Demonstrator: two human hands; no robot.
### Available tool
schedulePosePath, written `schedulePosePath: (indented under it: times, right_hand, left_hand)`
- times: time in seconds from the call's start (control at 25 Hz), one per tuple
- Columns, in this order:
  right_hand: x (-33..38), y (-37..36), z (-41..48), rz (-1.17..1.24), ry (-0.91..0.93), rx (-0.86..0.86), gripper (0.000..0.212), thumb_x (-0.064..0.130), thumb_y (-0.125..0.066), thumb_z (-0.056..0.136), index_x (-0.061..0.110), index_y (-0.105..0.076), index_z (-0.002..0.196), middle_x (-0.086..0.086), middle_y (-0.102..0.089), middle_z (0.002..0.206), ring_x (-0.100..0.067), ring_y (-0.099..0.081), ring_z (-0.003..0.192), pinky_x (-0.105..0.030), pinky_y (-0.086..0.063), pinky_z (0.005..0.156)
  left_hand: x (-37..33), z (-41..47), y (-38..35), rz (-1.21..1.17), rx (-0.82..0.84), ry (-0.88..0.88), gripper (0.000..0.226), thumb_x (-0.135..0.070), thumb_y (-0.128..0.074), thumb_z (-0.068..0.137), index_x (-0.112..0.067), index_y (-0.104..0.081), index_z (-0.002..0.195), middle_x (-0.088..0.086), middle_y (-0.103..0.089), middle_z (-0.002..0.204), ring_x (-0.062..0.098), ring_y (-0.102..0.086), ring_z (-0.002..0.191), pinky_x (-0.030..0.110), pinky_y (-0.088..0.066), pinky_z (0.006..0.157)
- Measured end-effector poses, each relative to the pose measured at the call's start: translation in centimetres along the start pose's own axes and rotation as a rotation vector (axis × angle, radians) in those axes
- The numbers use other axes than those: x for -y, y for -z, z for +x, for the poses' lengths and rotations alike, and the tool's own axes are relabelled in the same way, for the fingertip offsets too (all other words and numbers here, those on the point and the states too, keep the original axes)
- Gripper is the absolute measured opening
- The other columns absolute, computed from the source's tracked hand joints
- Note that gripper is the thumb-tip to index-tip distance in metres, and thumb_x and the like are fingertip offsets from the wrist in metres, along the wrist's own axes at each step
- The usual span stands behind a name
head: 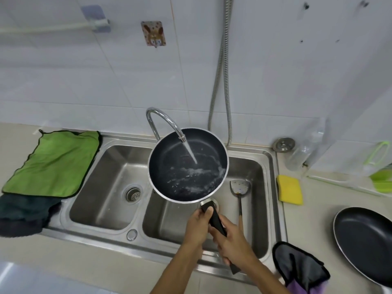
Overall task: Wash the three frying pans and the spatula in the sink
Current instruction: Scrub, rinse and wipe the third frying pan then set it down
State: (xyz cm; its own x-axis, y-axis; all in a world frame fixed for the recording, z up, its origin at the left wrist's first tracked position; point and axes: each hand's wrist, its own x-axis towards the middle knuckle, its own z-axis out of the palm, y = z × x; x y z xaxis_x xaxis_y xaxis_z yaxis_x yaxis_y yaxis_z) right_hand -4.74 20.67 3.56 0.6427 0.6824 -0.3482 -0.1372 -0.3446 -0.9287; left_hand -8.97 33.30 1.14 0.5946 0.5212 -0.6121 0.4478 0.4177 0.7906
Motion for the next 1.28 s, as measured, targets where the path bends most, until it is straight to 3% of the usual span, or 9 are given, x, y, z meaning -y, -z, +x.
schedulePosePath:
  times: [0.36, 0.52, 0.64, 0.76, 0.84, 0.96, 1.08, 1.2, 1.28]
  right_hand:
    - [-1.3, 1.9, -2.4, 0.016, -0.076, 0.017, 0.045, 0.023, -0.056, 0.102, 0.060, -0.054, 0.127, 0.003, -0.060, 0.062, -0.025, -0.049, 0.043, -0.029, -0.045, 0.037]
    - [-2.6, 1.9, -3.0, -0.171, -0.028, -0.071, 0.054, 0.020, -0.063, 0.096, 0.055, -0.050, 0.136, 0.021, -0.073, 0.082, -0.003, -0.069, 0.067, -0.020, -0.054, 0.065]
    - [-3.4, 2.7, -2.9, -0.246, -0.098, -0.119, 0.059, 0.022, -0.066, 0.094, 0.049, -0.045, 0.143, 0.011, -0.068, 0.068, -0.001, -0.063, 0.056, -0.013, -0.046, 0.057]
    - [-3.6, 3.6, -2.8, -0.368, -0.134, -0.142, 0.071, 0.024, -0.062, 0.095, 0.050, -0.029, 0.151, 0.002, -0.068, 0.079, -0.004, -0.062, 0.057, -0.012, -0.048, 0.058]
    - [-3.8, 4.2, -2.6, -0.438, -0.171, -0.147, 0.071, 0.026, -0.059, 0.095, 0.049, -0.024, 0.152, 0.000, -0.070, 0.083, -0.009, -0.065, 0.063, -0.016, -0.050, 0.061]
    - [-3.9, 4.6, -2.4, -0.533, -0.195, -0.157, 0.064, 0.030, -0.055, 0.094, 0.046, -0.025, 0.149, 0.000, -0.070, 0.082, -0.015, -0.068, 0.070, -0.027, -0.055, 0.070]
    - [-3.2, 4.5, -2.1, -0.571, -0.172, -0.188, 0.064, 0.030, -0.053, 0.094, 0.055, -0.021, 0.145, 0.010, -0.069, 0.077, -0.012, -0.067, 0.068, -0.031, -0.058, 0.070]
    - [-2.7, 4.4, -1.6, -0.656, -0.185, -0.265, 0.072, 0.032, -0.055, 0.095, 0.052, -0.013, 0.150, 0.009, -0.067, 0.077, -0.015, -0.068, 0.072, -0.030, -0.053, 0.067]
    - [-2.8, 4.3, -1.3, -0.680, -0.177, -0.316, 0.076, 0.034, -0.057, 0.095, 0.054, -0.008, 0.149, 0.006, -0.063, 0.074, -0.019, -0.068, 0.073, -0.030, -0.049, 0.063]
  left_hand:
    - [1.7, -1.5, -1.3, 0.092, 0.106, 0.063, 0.022, -0.022, -0.062, 0.103, -0.006, -0.071, 0.114, 0.011, -0.080, 0.106, 0.022, -0.077, 0.102, 0.043, -0.061, 0.096]
    - [0.9, -1.2, 1.8, 0.268, 0.238, 0.157, 0.023, -0.023, -0.056, 0.106, -0.008, -0.069, 0.118, 0.005, -0.081, 0.109, 0.022, -0.078, 0.099, 0.031, -0.062, 0.083]
    - [-0.6, 1.7, 6.3, 0.475, 0.209, 0.298, 0.021, -0.026, -0.053, 0.107, -0.012, -0.061, 0.121, 0.003, -0.079, 0.104, 0.020, -0.078, 0.084, 0.031, -0.057, 0.071]
    - [-3.9, 7.6, 11.5, 0.608, 0.092, 0.302, 0.024, -0.021, -0.053, 0.106, -0.005, -0.062, 0.121, 0.007, -0.073, 0.091, 0.016, -0.071, 0.067, 0.023, -0.047, 0.060]
    - [-7.5, 11.6, 13.4, 0.629, -0.047, 0.159, 0.018, -0.021, -0.054, 0.104, -0.009, -0.067, 0.102, 0.010, -0.069, 0.093, 0.022, -0.068, 0.073, 0.038, -0.060, 0.075]
    - [-11.9, 16.0, 13.9, 0.526, -0.184, 0.034, 0.021, -0.025, -0.054, 0.102, -0.015, -0.062, 0.086, 0.015, -0.062, 0.099, 0.028, -0.061, 0.086, 0.049, -0.057, 0.089]
    - [-13.6, 18.8, 13.7, 0.221, -0.211, 0.034, 0.016, -0.024, -0.066, 0.099, -0.009, -0.062, 0.094, 0.014, -0.056, 0.091, 0.020, -0.055, 0.072, 0.042, -0.053, 0.077]
    - [-14.3, 19.6, 12.9, -0.058, -0.205, 0.084, 0.017, -0.019, -0.066, 0.099, -0.009, -0.061, 0.112, 0.006, -0.058, 0.086, 0.014, -0.058, 0.072, 0.037, -0.054, 0.087]
    - [-15.3, 19.3, 12.4, -0.206, -0.288, 0.045, 0.014, -0.015, -0.066, 0.098, -0.007, -0.063, 0.109, 0.005, -0.065, 0.077, 0.012, -0.063, 0.064, 0.028, -0.055, 0.071]
